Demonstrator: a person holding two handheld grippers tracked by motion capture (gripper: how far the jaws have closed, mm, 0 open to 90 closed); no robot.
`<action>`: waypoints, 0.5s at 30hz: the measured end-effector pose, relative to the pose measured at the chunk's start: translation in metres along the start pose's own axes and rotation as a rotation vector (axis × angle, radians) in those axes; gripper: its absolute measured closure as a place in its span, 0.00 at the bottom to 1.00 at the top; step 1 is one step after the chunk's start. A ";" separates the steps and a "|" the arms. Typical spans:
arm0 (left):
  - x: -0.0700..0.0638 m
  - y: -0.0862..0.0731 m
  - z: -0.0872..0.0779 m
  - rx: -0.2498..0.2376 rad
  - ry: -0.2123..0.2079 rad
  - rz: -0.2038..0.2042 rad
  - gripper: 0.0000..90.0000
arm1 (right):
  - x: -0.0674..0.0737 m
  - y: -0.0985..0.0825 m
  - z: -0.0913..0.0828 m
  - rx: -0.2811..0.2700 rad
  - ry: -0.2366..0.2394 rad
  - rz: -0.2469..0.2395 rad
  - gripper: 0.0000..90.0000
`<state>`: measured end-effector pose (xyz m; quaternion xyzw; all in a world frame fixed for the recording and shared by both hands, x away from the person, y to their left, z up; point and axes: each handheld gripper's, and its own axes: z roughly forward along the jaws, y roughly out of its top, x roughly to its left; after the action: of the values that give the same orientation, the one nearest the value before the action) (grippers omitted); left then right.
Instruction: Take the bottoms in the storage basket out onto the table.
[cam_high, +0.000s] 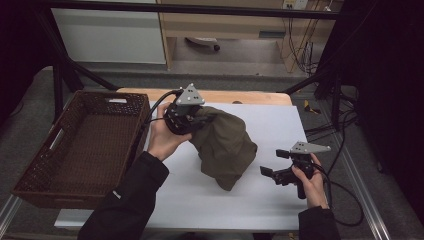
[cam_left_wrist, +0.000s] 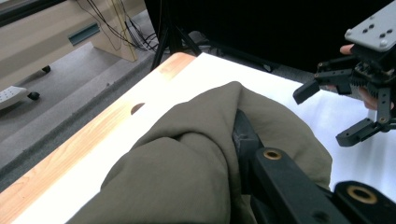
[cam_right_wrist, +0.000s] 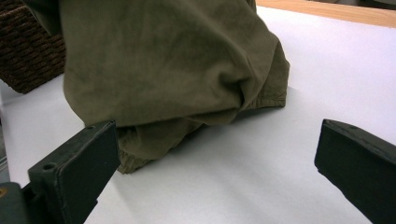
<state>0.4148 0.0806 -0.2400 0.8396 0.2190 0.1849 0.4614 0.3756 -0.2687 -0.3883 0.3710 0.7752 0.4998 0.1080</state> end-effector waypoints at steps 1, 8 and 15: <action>0.000 -0.001 0.001 -0.001 0.000 0.000 0.96 | 0.000 0.000 0.000 0.000 0.000 0.003 0.01; -0.003 -0.011 0.008 0.018 0.011 0.005 0.95 | 0.000 0.000 0.000 0.002 -0.001 0.000 0.01; -0.005 -0.020 0.014 0.037 0.013 0.005 0.94 | 0.000 0.000 0.001 0.002 -0.002 -0.002 0.01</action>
<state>0.4144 0.0779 -0.2652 0.8473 0.2230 0.1876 0.4441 0.3758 -0.2683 -0.3887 0.3710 0.7759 0.4985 0.1088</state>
